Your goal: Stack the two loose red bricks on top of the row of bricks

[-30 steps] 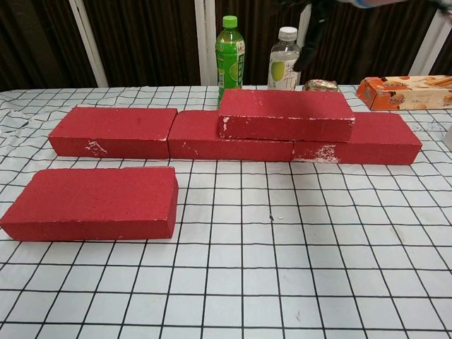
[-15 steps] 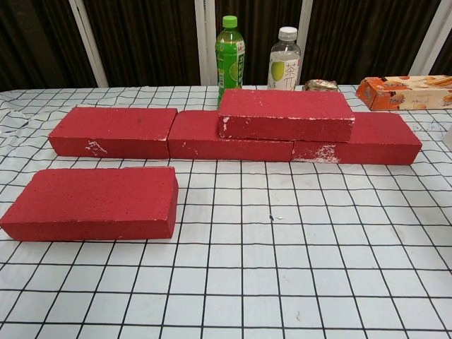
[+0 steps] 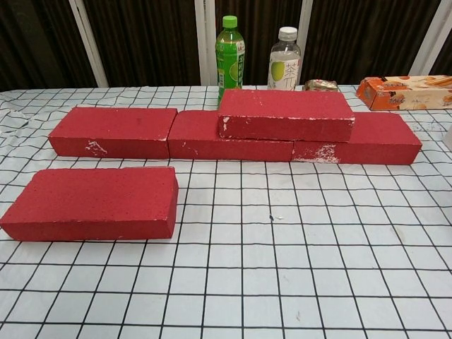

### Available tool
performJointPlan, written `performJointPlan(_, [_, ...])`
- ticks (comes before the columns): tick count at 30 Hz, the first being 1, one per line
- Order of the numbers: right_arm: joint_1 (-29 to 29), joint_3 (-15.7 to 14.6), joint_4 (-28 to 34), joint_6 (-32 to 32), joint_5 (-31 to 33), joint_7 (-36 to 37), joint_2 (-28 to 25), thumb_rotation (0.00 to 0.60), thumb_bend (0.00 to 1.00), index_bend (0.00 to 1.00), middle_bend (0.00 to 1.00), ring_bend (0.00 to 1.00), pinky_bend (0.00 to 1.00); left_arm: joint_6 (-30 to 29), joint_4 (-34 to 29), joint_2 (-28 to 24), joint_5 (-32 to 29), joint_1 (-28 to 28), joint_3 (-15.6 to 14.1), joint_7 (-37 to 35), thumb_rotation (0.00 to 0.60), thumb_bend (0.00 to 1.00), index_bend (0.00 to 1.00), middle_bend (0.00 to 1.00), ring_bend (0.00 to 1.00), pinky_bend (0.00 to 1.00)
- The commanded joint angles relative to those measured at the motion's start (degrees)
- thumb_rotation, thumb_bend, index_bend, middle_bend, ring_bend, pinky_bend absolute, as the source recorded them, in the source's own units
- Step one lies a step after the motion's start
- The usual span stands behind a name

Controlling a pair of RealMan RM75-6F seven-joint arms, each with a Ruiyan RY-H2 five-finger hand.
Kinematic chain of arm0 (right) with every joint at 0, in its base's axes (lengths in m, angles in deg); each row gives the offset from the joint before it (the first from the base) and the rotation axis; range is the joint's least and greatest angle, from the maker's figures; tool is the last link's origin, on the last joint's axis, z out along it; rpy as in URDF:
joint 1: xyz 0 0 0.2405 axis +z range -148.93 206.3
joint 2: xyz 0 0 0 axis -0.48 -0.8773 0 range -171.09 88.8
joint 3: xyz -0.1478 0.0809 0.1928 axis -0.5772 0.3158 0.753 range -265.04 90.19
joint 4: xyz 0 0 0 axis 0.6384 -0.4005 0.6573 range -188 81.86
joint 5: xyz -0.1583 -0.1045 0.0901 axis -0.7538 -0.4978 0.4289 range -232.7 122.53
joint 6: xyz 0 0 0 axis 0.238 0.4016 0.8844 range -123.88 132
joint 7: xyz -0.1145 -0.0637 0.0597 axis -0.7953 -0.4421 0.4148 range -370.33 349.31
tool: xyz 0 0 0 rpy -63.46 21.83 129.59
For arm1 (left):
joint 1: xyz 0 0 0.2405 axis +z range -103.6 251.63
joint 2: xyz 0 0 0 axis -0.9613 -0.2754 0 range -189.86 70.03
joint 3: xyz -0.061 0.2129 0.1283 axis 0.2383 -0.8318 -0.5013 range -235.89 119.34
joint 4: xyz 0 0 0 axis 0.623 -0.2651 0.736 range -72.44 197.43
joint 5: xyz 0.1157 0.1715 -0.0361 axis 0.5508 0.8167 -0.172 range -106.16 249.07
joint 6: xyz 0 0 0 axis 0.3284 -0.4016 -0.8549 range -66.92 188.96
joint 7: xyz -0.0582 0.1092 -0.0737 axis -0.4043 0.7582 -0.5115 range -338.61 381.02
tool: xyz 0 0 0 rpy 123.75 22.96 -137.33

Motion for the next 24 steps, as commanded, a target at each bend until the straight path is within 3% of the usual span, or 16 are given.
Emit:
performJointPlan(1, [0.1,-2.1,-3.1,-4.2,-3.0,0.9,1.9,0.6,0.15,0.07,0.01,0.0,0.0,0.5,-1.0,-1.2,0.3,0.3,-0.8,-1.4,0.6,0.02,0.05,0.0,0.0,0.11])
performJointPlan(11, [1.7,-7.4,-10.1,-8.3,-5.5,7.0,1.3,0.6,0.15,0.07,0.01,0.0,0.0,1.1,-4.6,-3.7,0.5,-0.1,-0.5,0.5,0.6,0.0,0.04,0.0,0.0,0.11])
performJointPlan(19, [3.9,-9.4,-11.7,-8.7,-4.1,9.4,0.7,0.6,0.15,0.07,0.01,0.0,0.0,7.7,-9.9,-6.7,-0.7,-3.1,-0.9,8.7,0.6,0.0,0.04,0.0,0.0,0.12])
performJointPlan(24, [4.4,-10.5,-11.2,-9.3,-2.8,9.8,0.2,0.6,0.15,0.06,0.01,0.0,0.0,12.0,-11.6,-9.0,-3.7,-5.4,0.0,10.5,0.6,0.0,0.02,0.0,0.0,0.07])
